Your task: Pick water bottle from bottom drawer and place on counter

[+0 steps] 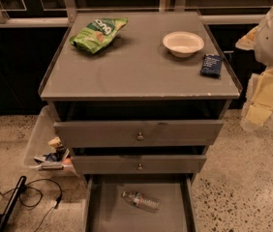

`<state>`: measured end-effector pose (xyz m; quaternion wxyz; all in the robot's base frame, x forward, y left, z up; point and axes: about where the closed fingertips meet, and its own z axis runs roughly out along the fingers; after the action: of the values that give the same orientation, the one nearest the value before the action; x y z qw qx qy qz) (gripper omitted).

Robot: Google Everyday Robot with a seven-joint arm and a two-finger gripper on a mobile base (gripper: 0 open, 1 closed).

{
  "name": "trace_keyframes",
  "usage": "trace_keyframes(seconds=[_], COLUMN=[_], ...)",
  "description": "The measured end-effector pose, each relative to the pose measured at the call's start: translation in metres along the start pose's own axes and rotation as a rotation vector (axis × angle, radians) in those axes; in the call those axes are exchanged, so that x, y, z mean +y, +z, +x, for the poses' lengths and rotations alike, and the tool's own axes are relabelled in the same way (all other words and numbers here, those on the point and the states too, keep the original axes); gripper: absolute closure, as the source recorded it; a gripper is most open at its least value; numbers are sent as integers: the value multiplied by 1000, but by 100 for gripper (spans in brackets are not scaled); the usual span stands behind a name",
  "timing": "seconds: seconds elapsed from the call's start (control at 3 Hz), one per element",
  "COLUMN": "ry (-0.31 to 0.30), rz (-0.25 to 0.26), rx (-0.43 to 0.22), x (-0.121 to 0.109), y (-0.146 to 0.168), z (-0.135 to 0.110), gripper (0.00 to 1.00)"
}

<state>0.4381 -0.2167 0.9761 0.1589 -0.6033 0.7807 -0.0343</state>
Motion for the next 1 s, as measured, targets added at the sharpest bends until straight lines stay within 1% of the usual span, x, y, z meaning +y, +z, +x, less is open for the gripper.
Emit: trace_keyframes(seconds=[0.33, 0.67, 1.0], ry=[-8, -17, -15], rz=[5, -22, -85], rx=[-2, -19, -15], x=[0, 6, 32], y=[5, 33, 107], z=[0, 1, 22], gripper=[0, 0, 0])
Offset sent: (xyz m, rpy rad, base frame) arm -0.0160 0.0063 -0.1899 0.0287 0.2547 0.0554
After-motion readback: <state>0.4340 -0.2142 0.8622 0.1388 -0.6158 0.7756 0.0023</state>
